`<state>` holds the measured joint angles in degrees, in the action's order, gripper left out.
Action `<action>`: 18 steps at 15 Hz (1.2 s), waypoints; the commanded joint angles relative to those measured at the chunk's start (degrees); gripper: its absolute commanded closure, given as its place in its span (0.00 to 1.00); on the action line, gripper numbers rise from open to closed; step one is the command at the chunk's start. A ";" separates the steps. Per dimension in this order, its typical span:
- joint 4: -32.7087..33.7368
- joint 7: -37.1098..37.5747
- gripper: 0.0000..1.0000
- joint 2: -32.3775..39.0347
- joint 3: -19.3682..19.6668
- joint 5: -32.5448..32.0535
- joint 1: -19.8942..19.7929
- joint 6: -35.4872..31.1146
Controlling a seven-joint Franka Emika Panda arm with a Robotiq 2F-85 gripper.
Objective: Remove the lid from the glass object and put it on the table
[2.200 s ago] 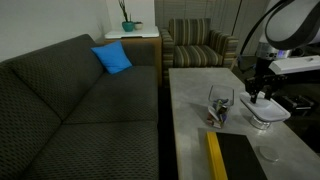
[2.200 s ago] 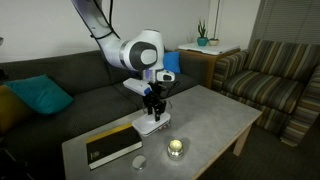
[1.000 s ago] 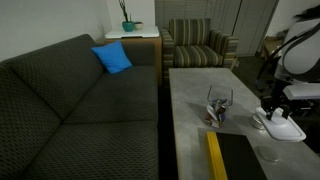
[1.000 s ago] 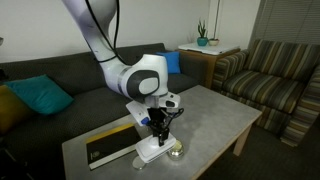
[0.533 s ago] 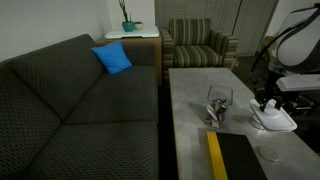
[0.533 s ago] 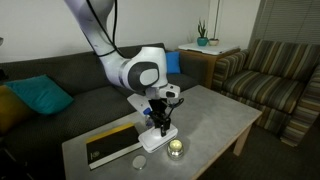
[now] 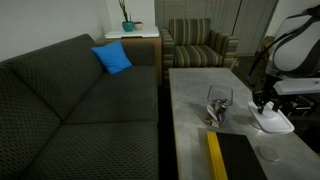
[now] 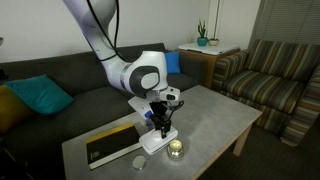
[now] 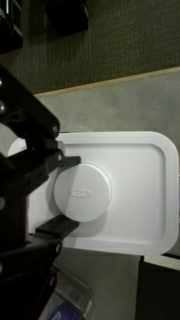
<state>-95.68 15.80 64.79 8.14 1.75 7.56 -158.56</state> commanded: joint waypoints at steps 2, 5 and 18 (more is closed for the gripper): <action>8.62 -2.25 0.72 6.72 -0.77 -0.07 -2.51 1.97; 14.08 -3.08 0.72 10.97 -1.63 0.30 -4.31 3.50; 27.92 -4.34 0.48 17.30 -4.93 0.69 -7.10 12.88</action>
<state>-72.45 13.18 77.74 4.57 1.78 1.69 -146.59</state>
